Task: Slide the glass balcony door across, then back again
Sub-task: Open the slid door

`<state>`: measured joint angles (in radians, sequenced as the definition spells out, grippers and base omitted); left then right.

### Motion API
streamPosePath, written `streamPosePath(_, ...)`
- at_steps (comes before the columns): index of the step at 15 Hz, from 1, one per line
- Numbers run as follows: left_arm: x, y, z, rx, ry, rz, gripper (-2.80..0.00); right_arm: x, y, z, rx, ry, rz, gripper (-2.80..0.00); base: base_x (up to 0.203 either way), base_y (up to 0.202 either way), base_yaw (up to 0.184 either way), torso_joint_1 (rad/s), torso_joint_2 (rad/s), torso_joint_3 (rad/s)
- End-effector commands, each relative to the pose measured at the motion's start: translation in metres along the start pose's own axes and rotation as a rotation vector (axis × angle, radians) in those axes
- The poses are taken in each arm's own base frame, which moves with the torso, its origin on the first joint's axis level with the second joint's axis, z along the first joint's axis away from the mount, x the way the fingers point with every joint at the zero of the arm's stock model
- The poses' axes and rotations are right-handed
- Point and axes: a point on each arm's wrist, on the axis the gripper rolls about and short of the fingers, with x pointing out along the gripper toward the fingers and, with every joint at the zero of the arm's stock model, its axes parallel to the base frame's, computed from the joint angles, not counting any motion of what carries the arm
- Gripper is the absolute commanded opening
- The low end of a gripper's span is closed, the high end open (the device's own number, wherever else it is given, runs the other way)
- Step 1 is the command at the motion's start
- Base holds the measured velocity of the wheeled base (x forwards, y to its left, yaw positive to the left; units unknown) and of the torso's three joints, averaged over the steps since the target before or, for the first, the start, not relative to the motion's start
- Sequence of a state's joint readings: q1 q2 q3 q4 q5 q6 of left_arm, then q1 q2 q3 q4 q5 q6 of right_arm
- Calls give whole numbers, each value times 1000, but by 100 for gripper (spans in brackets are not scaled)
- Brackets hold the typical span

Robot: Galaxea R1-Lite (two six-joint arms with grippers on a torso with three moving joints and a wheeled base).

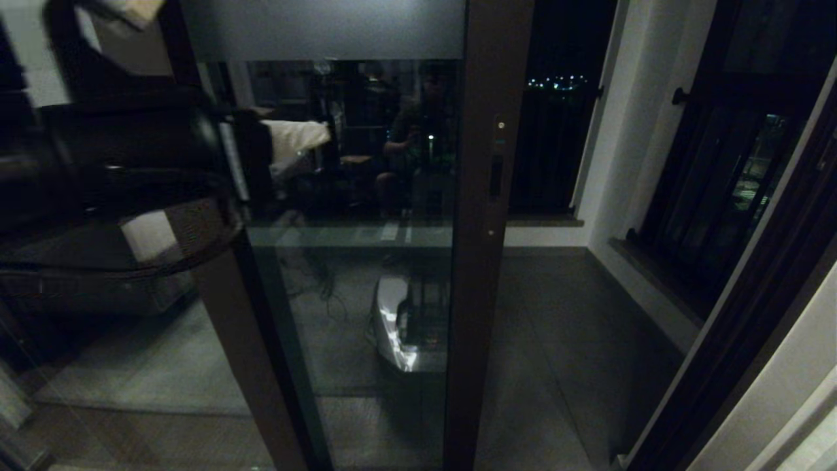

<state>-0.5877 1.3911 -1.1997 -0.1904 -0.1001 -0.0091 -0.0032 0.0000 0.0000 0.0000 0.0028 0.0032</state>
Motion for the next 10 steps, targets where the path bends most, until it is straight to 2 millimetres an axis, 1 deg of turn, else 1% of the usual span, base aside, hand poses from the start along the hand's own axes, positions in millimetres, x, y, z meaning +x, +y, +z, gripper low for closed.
streamPosePath(1,74,-23,-20,-7,82,-27,-280,0,0,0,0,2,0,-280,0,0,0,0,0,0)
streamPosePath(4,125,-38,-20,-9,55,-29,-280,0,0,0,0,2,0,-280,0,0,0,0,0,0)
streamPosePath(7,163,-58,-22,-46,19,-66,-280,0,0,0,0,2,0,-280,0,0,0,0,0,0)
streamPosePath(10,196,-79,-43,-59,39,-100,-280,0,0,0,0,2,0,-280,0,0,0,0,0,0)
